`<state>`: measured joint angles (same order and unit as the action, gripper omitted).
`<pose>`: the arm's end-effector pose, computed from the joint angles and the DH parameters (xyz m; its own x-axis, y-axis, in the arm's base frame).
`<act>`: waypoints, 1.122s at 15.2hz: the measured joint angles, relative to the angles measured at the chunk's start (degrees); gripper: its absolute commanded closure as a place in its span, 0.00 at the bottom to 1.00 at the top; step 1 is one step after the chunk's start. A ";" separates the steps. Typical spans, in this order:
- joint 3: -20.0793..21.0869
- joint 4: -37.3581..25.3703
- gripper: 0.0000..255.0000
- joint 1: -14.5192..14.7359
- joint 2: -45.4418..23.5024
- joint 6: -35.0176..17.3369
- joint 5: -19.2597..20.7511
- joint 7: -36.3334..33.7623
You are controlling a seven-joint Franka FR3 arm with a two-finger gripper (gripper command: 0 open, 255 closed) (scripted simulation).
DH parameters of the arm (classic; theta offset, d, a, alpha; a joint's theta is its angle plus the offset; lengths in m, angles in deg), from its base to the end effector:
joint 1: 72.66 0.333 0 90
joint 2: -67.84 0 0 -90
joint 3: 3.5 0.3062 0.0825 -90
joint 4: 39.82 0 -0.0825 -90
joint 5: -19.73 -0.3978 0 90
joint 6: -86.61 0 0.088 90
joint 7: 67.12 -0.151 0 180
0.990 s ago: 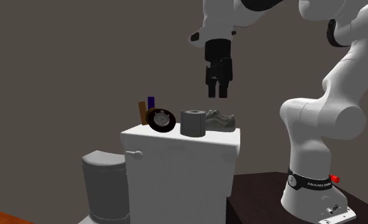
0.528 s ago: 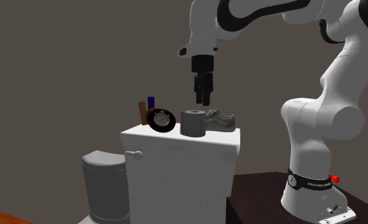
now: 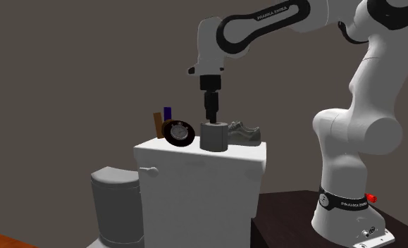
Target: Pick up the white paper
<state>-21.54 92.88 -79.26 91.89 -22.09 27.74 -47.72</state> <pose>0.3970 -0.2017 0.4363 0.9997 -0.0187 -0.0156 -0.0187 -0.9998 0.0000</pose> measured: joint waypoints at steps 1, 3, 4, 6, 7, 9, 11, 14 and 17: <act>-0.74 -0.46 0.00 -0.28 -1.22 -0.82 0.27 0.78; -1.38 -0.45 0.00 -0.47 -2.50 -2.16 0.42 1.37; -1.51 0.21 0.00 -0.53 -2.66 -2.99 0.52 1.42; -1.77 1.17 0.00 -0.56 -3.28 -4.56 0.54 1.53; -1.85 1.62 0.00 -0.50 -3.74 -5.46 0.47 1.51; -2.05 2.58 0.00 -0.56 -4.11 -6.78 0.51 1.60; -2.13 2.99 1.00 -0.59 -4.19 -7.47 0.57 1.58; -2.13 3.14 1.00 -0.62 -4.09 -7.69 0.62 1.50; -2.10 3.19 1.00 -0.63 -4.02 -7.70 0.65 1.45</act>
<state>-23.64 96.07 -79.88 87.87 -29.79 28.39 -46.26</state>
